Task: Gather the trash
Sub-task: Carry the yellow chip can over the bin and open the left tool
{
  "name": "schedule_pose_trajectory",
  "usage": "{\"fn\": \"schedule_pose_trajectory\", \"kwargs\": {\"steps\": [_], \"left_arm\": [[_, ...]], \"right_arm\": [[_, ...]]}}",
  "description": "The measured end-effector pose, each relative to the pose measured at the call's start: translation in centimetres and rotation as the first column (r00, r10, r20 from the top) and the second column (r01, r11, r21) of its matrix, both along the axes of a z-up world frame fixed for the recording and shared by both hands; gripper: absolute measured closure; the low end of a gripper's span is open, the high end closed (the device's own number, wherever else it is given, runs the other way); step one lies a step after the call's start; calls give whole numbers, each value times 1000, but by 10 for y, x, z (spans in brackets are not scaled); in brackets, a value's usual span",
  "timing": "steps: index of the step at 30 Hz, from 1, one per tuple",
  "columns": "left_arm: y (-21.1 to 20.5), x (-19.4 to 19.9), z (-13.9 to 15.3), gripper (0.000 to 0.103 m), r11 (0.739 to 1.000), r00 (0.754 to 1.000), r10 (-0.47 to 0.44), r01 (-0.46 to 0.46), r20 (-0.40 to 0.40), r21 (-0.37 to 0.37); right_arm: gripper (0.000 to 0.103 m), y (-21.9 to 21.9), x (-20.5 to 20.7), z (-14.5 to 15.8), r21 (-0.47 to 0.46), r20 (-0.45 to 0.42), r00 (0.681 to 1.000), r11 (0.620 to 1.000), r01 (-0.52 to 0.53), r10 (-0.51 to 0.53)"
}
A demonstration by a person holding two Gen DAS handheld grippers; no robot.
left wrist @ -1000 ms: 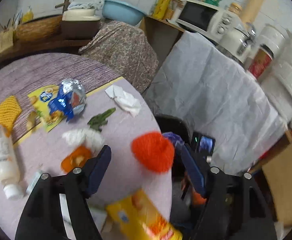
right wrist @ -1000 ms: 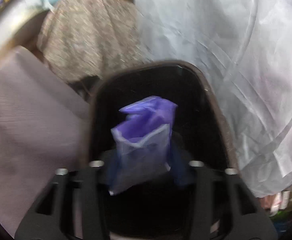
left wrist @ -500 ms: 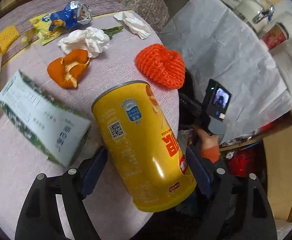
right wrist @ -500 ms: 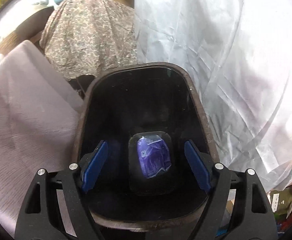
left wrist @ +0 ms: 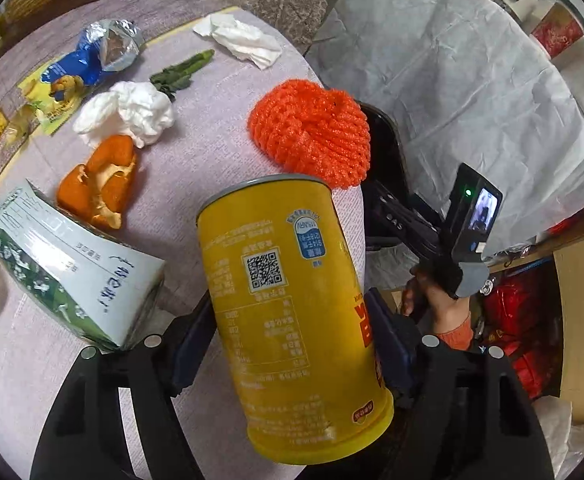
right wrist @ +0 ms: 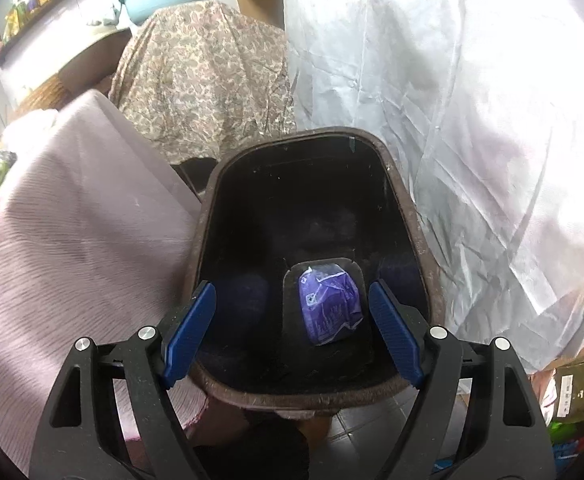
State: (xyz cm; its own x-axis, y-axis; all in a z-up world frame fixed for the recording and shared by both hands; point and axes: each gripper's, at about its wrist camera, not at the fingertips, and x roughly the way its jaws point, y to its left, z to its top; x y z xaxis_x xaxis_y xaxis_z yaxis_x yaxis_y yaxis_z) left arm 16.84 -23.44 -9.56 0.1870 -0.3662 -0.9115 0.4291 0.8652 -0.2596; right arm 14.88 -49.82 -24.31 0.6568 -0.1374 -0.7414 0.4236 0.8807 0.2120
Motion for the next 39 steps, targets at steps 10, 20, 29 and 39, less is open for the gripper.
{"fn": "schedule_pose_trajectory", "kwargs": {"steps": [10, 20, 29, 39], "left_arm": [[-28, -21, 56, 33, 994, 979, -76, 91, 191, -68], [-152, 20, 38, 33, 987, 982, -120, 134, 143, -89], [-242, 71, -85, 33, 990, 992, -127, 126, 13, 70], [-265, 105, -158, 31, 961, 990, -143, 136, 12, 242]], "right_arm": [[25, -23, -29, 21, 64, 96, 994, 997, 46, -52], [24, -53, -72, 48, 47, 211, 949, 972, 229, -234], [20, -95, -120, 49, -5, 201, 900, 918, 396, -387], [20, -111, -130, 44, 1, 199, 888, 907, 422, -413]]}}
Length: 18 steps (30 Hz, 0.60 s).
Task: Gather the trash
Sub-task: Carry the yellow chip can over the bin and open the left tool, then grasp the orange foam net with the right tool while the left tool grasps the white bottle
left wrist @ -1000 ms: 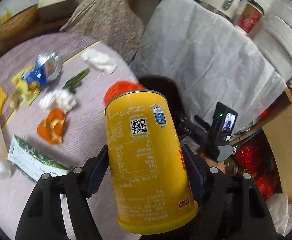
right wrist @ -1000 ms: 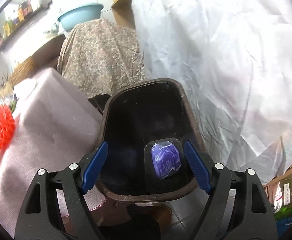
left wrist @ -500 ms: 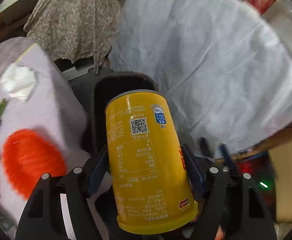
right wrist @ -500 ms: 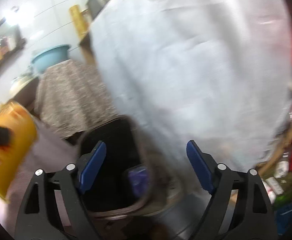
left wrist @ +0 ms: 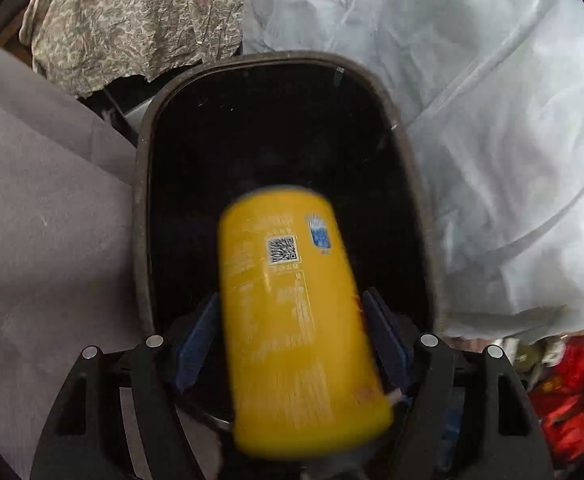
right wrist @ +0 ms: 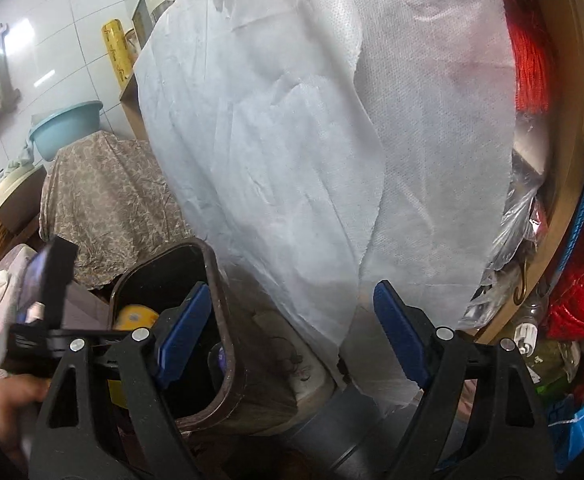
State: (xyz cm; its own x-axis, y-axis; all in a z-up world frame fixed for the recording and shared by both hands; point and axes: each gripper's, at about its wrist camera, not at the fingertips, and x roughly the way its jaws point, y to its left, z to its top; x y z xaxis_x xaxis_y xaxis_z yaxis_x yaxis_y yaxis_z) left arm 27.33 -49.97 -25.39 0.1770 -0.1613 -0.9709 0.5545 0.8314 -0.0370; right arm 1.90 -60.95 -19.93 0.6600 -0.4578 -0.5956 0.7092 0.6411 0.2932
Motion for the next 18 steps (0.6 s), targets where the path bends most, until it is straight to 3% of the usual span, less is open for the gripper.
{"fn": "schedule_pose_trajectory", "kwargs": {"steps": [3, 10, 15, 18], "left_arm": [[1, -3, 9, 24, 1000, 1000, -8, 8, 1, -17], [35, -33, 88, 18, 974, 999, 31, -27, 14, -224], [101, -78, 167, 8, 931, 993, 29, 15, 114, -365], [147, -101, 196, 6, 912, 983, 43, 34, 176, -409]], "right_arm": [[20, 1, -1, 1, 5, 10, 1000, 1000, -4, 4], [19, 10, -7, 21, -8, 64, 998, 1000, -27, 27], [18, 30, 4, 36, 9, 99, 988, 993, -121, 119], [18, 59, 17, 48, 14, 130, 964, 972, -236, 232]]}}
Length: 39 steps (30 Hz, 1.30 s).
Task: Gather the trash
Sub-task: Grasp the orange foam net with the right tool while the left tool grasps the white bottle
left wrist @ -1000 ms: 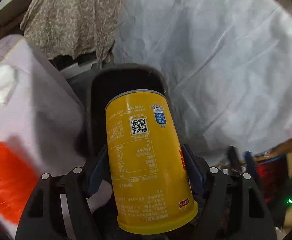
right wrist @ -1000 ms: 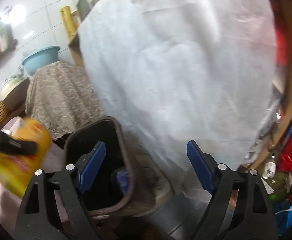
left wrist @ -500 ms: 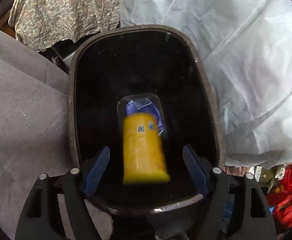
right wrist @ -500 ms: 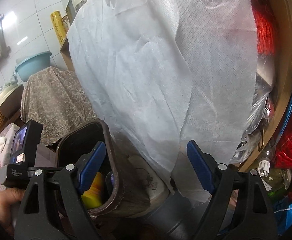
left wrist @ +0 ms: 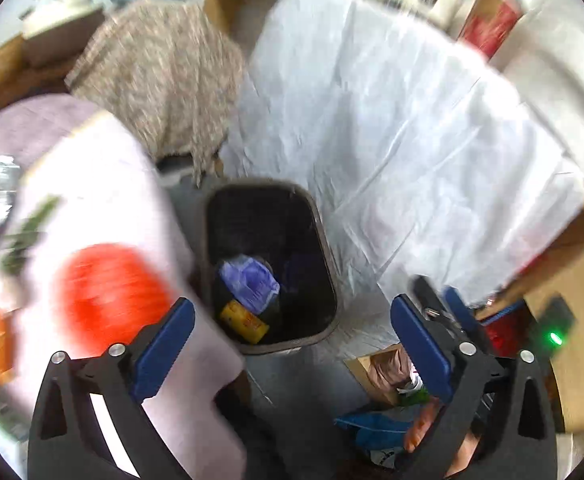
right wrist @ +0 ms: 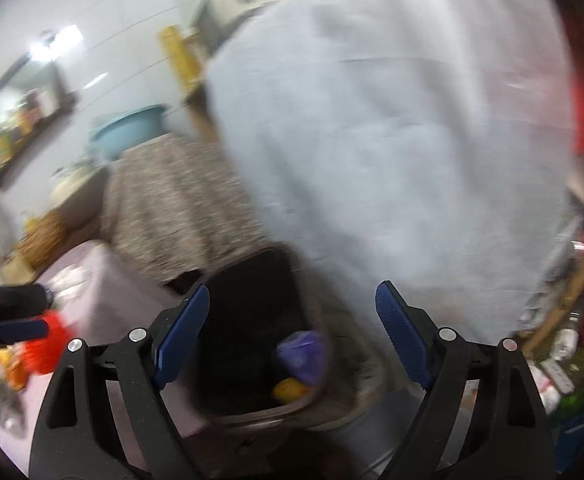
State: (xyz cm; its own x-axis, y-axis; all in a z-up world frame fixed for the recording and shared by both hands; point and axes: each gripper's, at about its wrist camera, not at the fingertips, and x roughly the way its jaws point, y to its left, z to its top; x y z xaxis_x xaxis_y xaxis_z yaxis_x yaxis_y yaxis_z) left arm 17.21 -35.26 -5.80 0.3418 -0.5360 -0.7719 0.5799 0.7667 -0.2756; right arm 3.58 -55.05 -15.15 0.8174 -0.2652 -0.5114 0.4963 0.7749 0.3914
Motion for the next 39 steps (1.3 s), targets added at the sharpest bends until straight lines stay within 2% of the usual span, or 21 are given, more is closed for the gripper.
{"fn": "schedule_pose_trajectory", "kwargs": {"steps": [3, 7, 10, 13, 16, 19, 23, 26, 27, 30, 31, 34, 36, 39], "left_arm": [[54, -19, 15, 6, 1000, 998, 28, -27, 54, -16], [129, -24, 18, 6, 989, 988, 146, -144, 50, -33], [187, -32, 20, 6, 963, 957, 271, -270, 104, -25], [239, -38, 16, 6, 920, 913, 388, -391, 124, -5], [280, -41, 7, 6, 879, 874, 473, -477, 108, 14], [312, -41, 1, 6, 846, 843, 528, -533, 100, 22], [338, -38, -8, 6, 819, 820, 568, -572, 77, 42], [358, -35, -13, 6, 811, 811, 584, -585, 39, 19], [362, -33, -14, 6, 813, 813, 581, -581, 31, 16], [365, -20, -11, 6, 817, 817, 576, -576, 12, 4], [367, -17, -11, 6, 818, 818, 575, -575, 6, 0], [367, 0, -6, 6, 818, 818, 575, -575, -12, -5], [365, 15, -4, 6, 819, 818, 574, -574, -18, 1], [365, 38, -6, 6, 808, 806, 590, -589, -48, 24]], "right_arm": [[18, 36, 20, 14, -3, 19, 989, 989, -146, 146], [18, 89, 43, 32, -37, 30, 940, 940, -339, 340], [18, 127, 55, 41, -65, 20, 891, 890, -451, 453], [18, 163, 72, 48, -116, -43, 840, 832, -542, 541], [18, 190, 83, 49, -170, -110, 808, 790, -589, 579], [18, 207, 94, 49, -193, -166, 795, 772, -606, 583], [18, 215, 108, 45, -232, -236, 796, 763, -603, 557], [18, 221, 118, 40, -271, -287, 800, 756, -596, 527], [21, 221, 120, 37, -272, -298, 798, 754, -598, 525], [57, 220, 124, 33, -274, -333, 793, 752, -599, 510], [64, 219, 124, 32, -269, -329, 792, 753, -600, 514], [73, 215, 116, 34, -260, -303, 800, 763, -592, 517], [74, 215, 114, 36, -263, -295, 805, 766, -586, 515], [75, 215, 106, 41, -270, -272, 809, 766, -583, 520]]}}
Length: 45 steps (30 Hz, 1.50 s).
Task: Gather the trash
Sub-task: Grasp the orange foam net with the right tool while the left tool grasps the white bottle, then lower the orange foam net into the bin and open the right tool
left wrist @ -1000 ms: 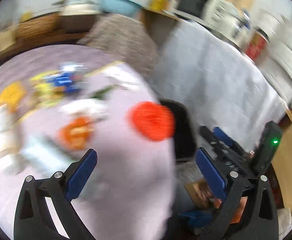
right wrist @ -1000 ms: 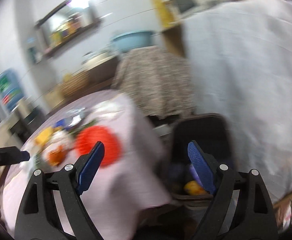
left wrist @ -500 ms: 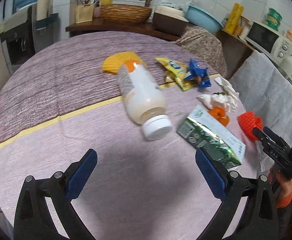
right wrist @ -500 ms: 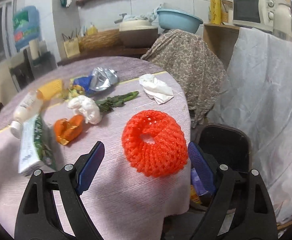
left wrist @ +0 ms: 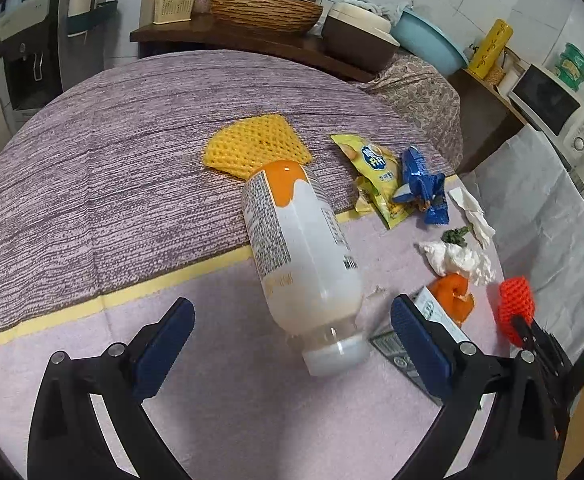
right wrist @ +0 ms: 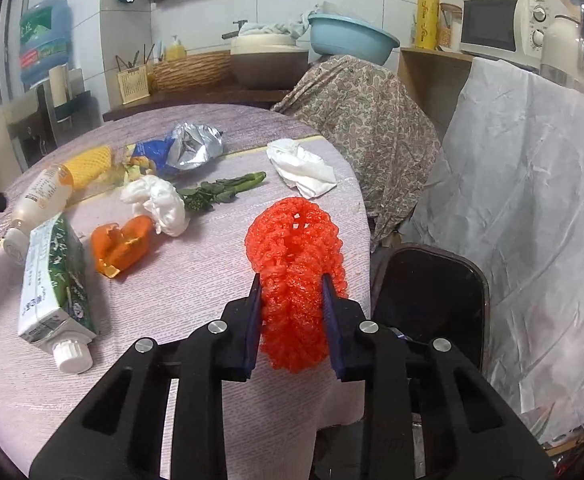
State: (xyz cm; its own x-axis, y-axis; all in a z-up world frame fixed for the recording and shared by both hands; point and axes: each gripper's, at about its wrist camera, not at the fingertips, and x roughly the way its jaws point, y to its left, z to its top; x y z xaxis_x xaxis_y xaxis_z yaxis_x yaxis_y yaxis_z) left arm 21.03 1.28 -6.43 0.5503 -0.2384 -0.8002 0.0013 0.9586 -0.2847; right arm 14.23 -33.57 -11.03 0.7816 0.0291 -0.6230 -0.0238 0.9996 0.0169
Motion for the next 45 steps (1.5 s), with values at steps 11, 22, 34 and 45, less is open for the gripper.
{"fn": "schedule_pose_trajectory", "kwargs": {"steps": [11, 22, 34, 45], "left_arm": [[-9, 71, -33, 21, 1000, 983, 6, -7, -183, -6], [-24, 62, -29, 39, 998, 990, -41, 46, -134, 34], [-7, 5, 6, 41, 998, 998, -55, 55, 44, -20], [-19, -8, 34, 42, 996, 986, -76, 81, 152, -32]], "right_arm": [[75, 0, -16, 12, 12, 32, 999, 1000, -15, 14], [75, -6, -20, 12, 28, 32, 999, 1000, -11, 10], [75, -23, -29, 8, 123, 63, 998, 992, -17, 10], [75, -68, -42, 12, 214, 126, 988, 975, 59, -87]]}}
